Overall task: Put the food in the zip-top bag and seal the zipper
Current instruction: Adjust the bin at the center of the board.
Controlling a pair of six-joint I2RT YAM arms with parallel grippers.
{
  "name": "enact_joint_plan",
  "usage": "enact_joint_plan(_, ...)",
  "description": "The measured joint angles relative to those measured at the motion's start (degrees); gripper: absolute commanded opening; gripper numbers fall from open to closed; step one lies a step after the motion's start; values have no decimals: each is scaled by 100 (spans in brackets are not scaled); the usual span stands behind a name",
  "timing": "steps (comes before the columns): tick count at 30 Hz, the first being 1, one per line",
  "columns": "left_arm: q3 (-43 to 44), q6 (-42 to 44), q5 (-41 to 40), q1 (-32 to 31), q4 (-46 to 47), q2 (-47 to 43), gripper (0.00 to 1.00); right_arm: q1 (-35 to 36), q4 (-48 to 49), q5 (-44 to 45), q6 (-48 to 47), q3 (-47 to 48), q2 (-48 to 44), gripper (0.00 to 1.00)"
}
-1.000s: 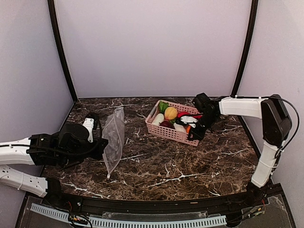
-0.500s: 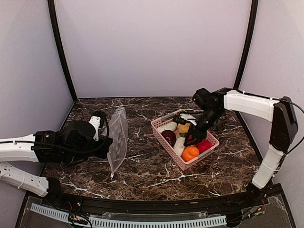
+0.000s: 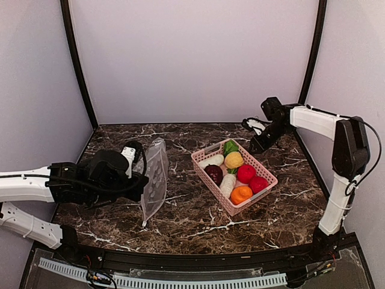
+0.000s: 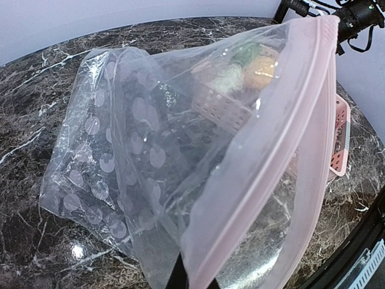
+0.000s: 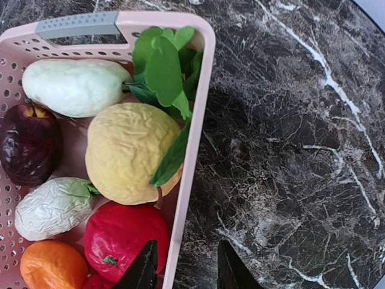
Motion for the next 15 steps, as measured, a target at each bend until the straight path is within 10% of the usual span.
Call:
enact_joint_plan(7, 0, -2, 92, 0, 0, 57, 1, -44, 2, -22, 85, 0, 332, 27)
enact_joint_plan(15, 105, -4, 190, 0, -42, 378, 1, -144, 48, -39, 586, -11, 389, 0)
